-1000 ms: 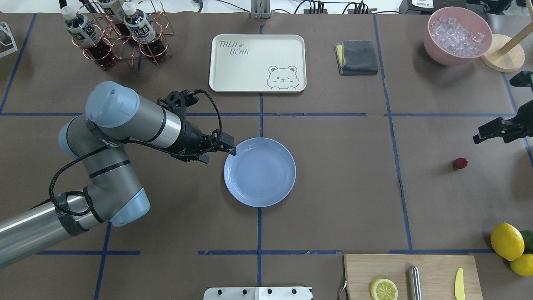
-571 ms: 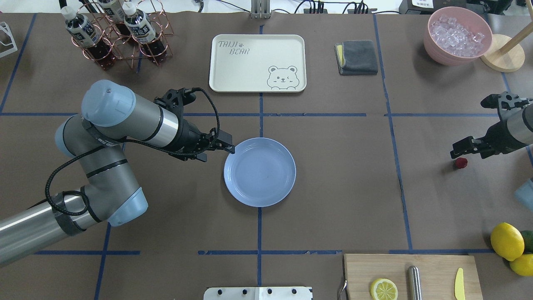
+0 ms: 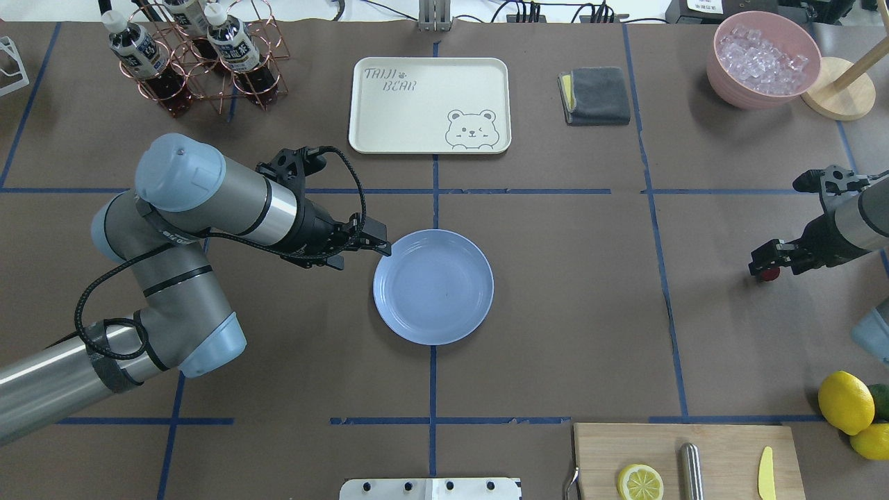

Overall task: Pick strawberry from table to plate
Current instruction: 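Reach the right gripper down to the red strawberry while the left arm holds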

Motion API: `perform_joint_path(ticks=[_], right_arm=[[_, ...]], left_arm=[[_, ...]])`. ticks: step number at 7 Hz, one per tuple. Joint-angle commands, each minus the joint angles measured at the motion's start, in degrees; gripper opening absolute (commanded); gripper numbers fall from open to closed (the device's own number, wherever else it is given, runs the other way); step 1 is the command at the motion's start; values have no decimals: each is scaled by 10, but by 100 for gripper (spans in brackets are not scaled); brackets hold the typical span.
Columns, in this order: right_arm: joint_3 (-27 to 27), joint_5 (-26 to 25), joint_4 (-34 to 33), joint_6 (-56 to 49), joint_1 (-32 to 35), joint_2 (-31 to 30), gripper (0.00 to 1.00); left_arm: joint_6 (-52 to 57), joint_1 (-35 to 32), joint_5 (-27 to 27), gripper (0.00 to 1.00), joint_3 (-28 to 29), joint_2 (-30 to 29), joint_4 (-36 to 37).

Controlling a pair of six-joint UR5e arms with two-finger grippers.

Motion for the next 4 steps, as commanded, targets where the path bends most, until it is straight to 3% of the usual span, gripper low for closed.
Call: perform_joint_path(ticks=[1, 2, 4], right_arm=[[0, 0, 0, 0, -3, 0, 0], [5, 0, 0, 0, -2, 1, 0], [85, 0, -12, 37, -2, 7, 0]], left_arm=[[0, 0, 0, 95, 0, 0, 1], [0, 0, 0, 95, 0, 0, 0], [0, -3, 2, 95, -17, 2, 0]])
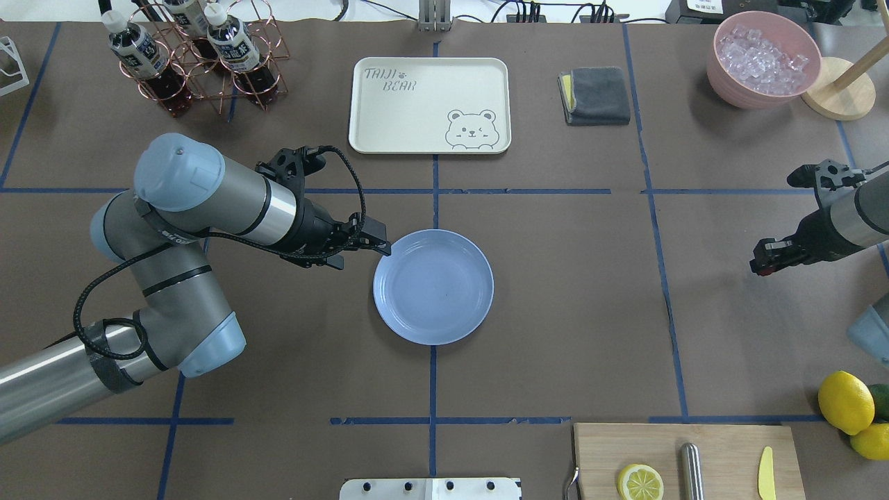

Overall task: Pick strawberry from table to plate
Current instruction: 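Reach the right gripper down to the red strawberry while the left arm holds, then carry the strawberry over the plate with right gripper while left arm withdraws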

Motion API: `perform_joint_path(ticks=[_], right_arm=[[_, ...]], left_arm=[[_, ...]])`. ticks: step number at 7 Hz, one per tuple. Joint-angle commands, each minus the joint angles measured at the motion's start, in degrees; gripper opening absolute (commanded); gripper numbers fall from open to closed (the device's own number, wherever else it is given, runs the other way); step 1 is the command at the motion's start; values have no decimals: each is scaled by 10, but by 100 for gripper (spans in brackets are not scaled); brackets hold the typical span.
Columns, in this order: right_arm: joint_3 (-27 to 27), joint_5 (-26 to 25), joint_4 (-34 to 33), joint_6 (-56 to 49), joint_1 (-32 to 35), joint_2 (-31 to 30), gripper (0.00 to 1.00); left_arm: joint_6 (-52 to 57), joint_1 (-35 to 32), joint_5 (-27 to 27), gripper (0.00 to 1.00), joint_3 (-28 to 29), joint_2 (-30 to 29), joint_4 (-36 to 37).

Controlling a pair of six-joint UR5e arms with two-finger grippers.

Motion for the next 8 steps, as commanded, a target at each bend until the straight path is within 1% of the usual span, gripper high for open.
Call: perform_joint_path(ticks=[1, 2, 3, 4, 5, 6, 7, 8], right_arm=[[68, -4, -5, 117, -21, 33, 0], [79, -8, -6, 190, -51, 70, 0], [84, -44, -6, 270, -97, 118, 0], [83, -104, -25, 354, -165, 185, 0], [81, -148, -98, 390, -206, 260, 0], [69, -196, -141, 413, -254, 314, 0], [32, -237, -142, 459, -282, 367, 0], [-19, -267, -143, 489, -305, 416, 0]], left_arm=[[0, -20, 4, 95, -49, 7, 1], [2, -30, 4, 95, -90, 44, 0], [6, -61, 4, 95, -98, 62, 1], [40, -80, 5, 95, -103, 78, 1], [91, -97, 5, 95, -129, 127, 1], [154, -135, 3, 95, -157, 186, 1], [202, -160, 0, 99, -181, 237, -1], [220, -173, 0, 99, -206, 280, -2]])
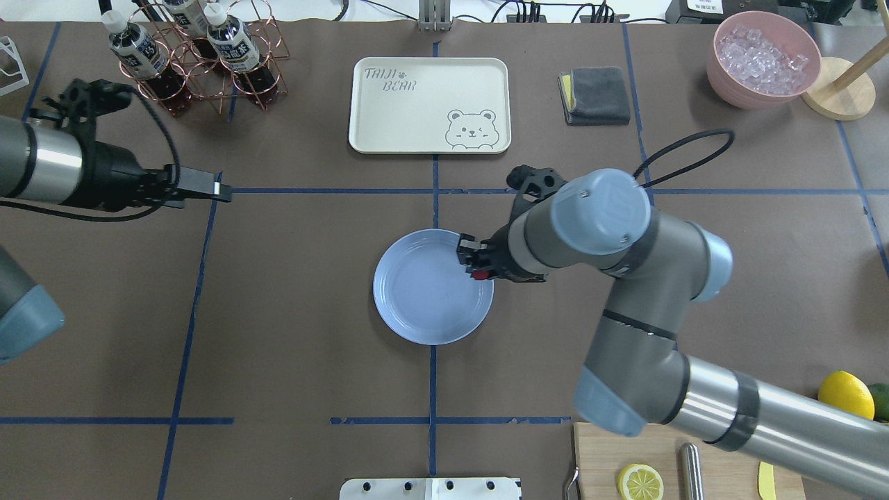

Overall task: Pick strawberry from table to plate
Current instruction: 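Carry the strawberry over the plate with right gripper while left arm withdraws, then lower the strawberry onto the plate and open the right gripper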

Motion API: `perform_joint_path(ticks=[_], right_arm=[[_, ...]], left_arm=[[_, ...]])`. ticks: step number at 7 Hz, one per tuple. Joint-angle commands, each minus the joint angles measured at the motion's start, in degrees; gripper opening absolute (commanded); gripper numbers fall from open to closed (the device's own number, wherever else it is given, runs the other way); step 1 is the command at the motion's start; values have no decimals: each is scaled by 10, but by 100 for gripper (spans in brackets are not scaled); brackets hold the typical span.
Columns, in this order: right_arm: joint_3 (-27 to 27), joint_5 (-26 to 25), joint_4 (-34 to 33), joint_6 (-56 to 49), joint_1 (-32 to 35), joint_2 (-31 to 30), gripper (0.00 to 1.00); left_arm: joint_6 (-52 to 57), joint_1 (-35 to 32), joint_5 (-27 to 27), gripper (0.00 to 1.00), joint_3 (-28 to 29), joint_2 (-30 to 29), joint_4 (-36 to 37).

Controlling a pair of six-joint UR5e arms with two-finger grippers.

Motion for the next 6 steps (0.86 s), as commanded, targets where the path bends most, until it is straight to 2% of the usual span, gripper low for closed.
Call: perform_joint_path(ticks=[1, 4, 6], right_arm=[[-70, -63, -8, 45, -49, 74, 0], [-103, -80, -8, 40, -58, 75, 0], [-105, -81, -10, 40, -58, 77, 0]], left_arm=[[61, -41, -1, 99, -36, 77, -1], [61, -42, 2, 99, -35, 81, -1], [59, -42, 2, 99, -34, 81, -1]])
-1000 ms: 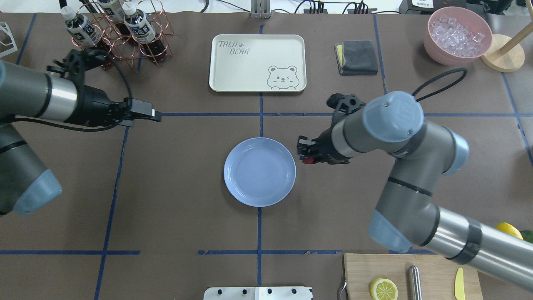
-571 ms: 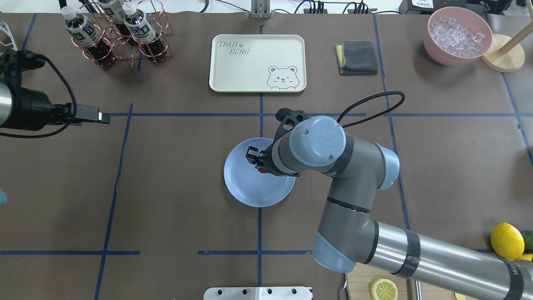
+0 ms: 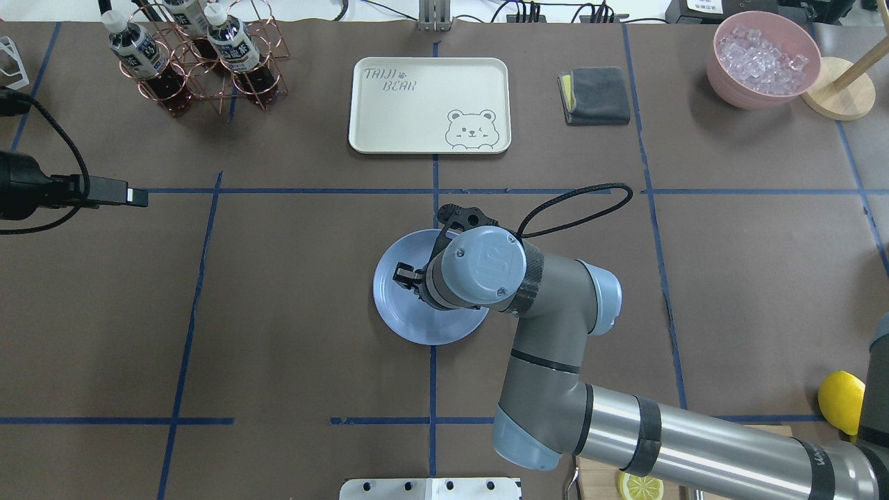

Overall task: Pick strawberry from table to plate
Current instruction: 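Lower the strawberry onto the plate and open the right gripper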

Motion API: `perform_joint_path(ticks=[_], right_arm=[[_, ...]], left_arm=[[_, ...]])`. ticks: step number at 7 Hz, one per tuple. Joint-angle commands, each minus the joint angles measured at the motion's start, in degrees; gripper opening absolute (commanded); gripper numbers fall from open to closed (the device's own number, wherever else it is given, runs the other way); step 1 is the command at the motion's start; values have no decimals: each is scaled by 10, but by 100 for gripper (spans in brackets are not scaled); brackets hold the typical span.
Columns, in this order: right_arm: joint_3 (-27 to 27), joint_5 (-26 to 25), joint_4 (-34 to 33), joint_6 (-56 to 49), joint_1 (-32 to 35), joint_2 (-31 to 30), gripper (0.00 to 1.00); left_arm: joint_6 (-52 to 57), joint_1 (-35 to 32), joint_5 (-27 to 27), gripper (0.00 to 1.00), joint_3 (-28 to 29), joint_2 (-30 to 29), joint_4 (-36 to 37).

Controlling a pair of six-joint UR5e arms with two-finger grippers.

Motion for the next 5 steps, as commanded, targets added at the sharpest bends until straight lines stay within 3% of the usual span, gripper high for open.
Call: perform_joint_path(ticks=[1, 5], right_arm=[[-10, -13, -2, -3, 0, 2, 0], [-19, -21, -12, -4, 0, 0, 0]], left_arm=[[-1, 1, 0, 99, 5, 0, 0], [-3, 4, 0, 99, 5, 0, 0]])
